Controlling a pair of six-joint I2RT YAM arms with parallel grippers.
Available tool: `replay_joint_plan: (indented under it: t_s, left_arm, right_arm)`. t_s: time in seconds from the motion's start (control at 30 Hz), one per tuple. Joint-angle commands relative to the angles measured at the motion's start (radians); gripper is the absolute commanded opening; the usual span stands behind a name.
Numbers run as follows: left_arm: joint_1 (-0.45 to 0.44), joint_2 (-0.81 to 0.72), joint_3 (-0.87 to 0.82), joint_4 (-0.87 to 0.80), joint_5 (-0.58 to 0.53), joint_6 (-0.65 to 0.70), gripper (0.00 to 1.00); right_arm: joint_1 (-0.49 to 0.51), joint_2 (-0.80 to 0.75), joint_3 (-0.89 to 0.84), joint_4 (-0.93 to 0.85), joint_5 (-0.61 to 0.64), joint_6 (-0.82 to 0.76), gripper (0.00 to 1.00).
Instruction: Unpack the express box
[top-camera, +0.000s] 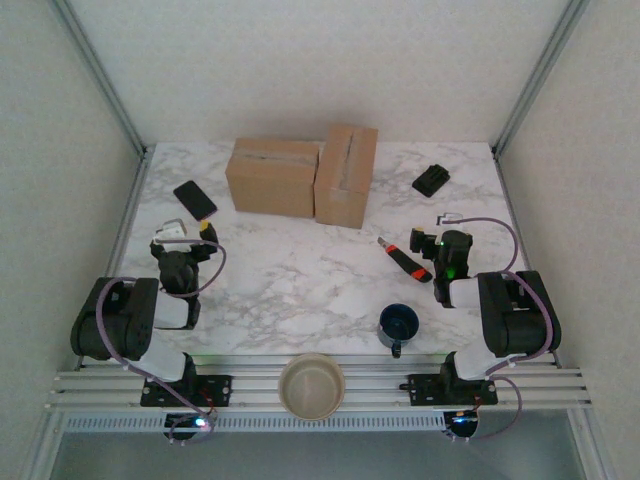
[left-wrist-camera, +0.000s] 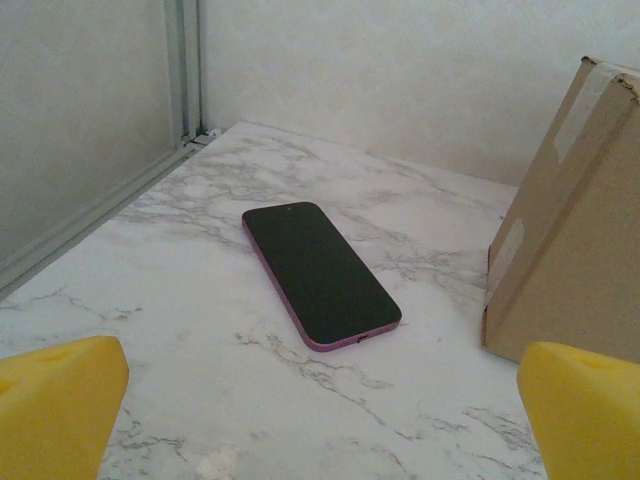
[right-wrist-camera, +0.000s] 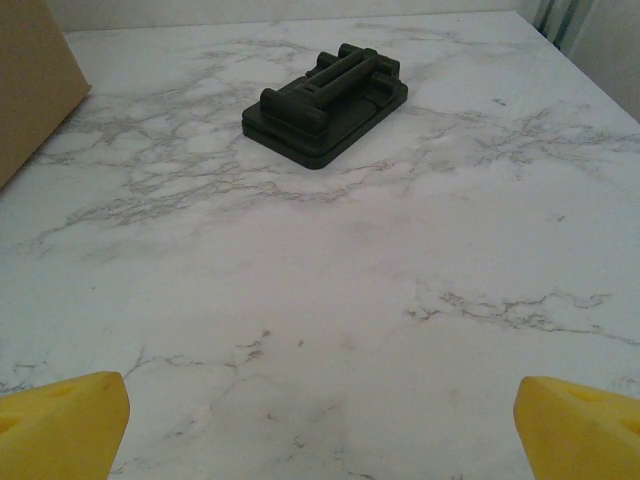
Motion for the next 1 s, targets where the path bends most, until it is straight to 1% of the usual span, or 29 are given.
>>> replay_joint_plan:
  t_s: [0.0, 0.23, 0.27, 0.3, 0.33, 0.37, 0.43, 0.47, 0.5, 0.57, 0.6, 0.67, 0.73, 0.8, 0.87, 0.93, 0.97]
  left_arm:
    - [0.006, 0.006, 0.013, 0.000, -0.003, 0.000, 1.00]
    - [0.009, 0.007, 0.014, -0.002, 0.005, -0.003, 1.00]
    - [0.010, 0.006, 0.014, -0.001, 0.008, -0.003, 1.00]
    - [0.010, 0.004, 0.013, 0.000, 0.009, -0.001, 1.00]
    - [0.008, -0.004, 0.015, 0.001, -0.001, 0.000, 1.00]
    - [-0.003, -0.056, 0.026, -0.061, -0.017, 0.007, 1.00]
    - [-0.039, -0.224, 0.108, -0.351, -0.089, 0.006, 1.00]
    - [-0.048, -0.305, 0.178, -0.522, -0.120, -0.045, 1.00]
    - [-0.049, -0.369, 0.250, -0.672, -0.124, -0.124, 0.99]
    - [-0.058, -0.441, 0.361, -0.874, -0.116, -0.249, 0.99]
    - [-0.069, -0.460, 0.412, -0.945, -0.083, -0.289, 0.99]
    - [-0.102, -0.468, 0.496, -1.043, -0.036, -0.332, 1.00]
    - [-0.146, -0.452, 0.576, -1.118, -0.036, -0.369, 1.00]
    - [-0.197, -0.414, 0.671, -1.192, -0.039, -0.381, 1.00]
    - [-0.235, -0.361, 0.767, -1.275, -0.044, -0.399, 1.00]
    - [-0.261, -0.300, 0.852, -1.360, -0.036, -0.423, 1.00]
    - [-0.268, -0.274, 0.884, -1.399, -0.026, -0.443, 0.99]
  right_arm:
    - [-0.002, -0.004, -0.002, 0.011, 0.002, -0.005, 0.99]
    - [-0.009, -0.005, 0.000, 0.005, -0.016, 0.002, 0.99]
    - [-0.012, -0.007, -0.002, 0.007, -0.007, 0.006, 0.99]
    - [-0.011, -0.018, -0.001, 0.008, 0.039, 0.021, 0.99]
    - [-0.012, -0.058, 0.005, -0.043, 0.075, 0.039, 0.99]
    - [-0.007, -0.132, 0.028, -0.143, 0.088, 0.030, 0.99]
    - [-0.004, -0.299, 0.176, -0.492, 0.071, 0.021, 0.99]
    - [-0.003, -0.357, 0.261, -0.639, 0.053, 0.005, 0.99]
    - [0.003, -0.399, 0.349, -0.762, 0.036, -0.003, 0.99]
    - [0.007, -0.417, 0.526, -0.981, -0.026, 0.025, 0.99]
    - [0.010, -0.398, 0.627, -1.094, -0.083, 0.060, 0.99]
    - [0.024, -0.331, 0.802, -1.244, -0.197, 0.125, 0.99]
    - [0.045, -0.233, 0.954, -1.333, -0.324, 0.185, 0.99]
    - [0.084, -0.106, 1.120, -1.404, -0.450, 0.201, 0.99]
    - [0.134, 0.011, 1.274, -1.455, -0.481, 0.182, 0.99]
    - [0.181, 0.118, 1.401, -1.465, -0.517, 0.141, 0.99]
    - [0.199, 0.175, 1.476, -1.460, -0.555, 0.114, 0.99]
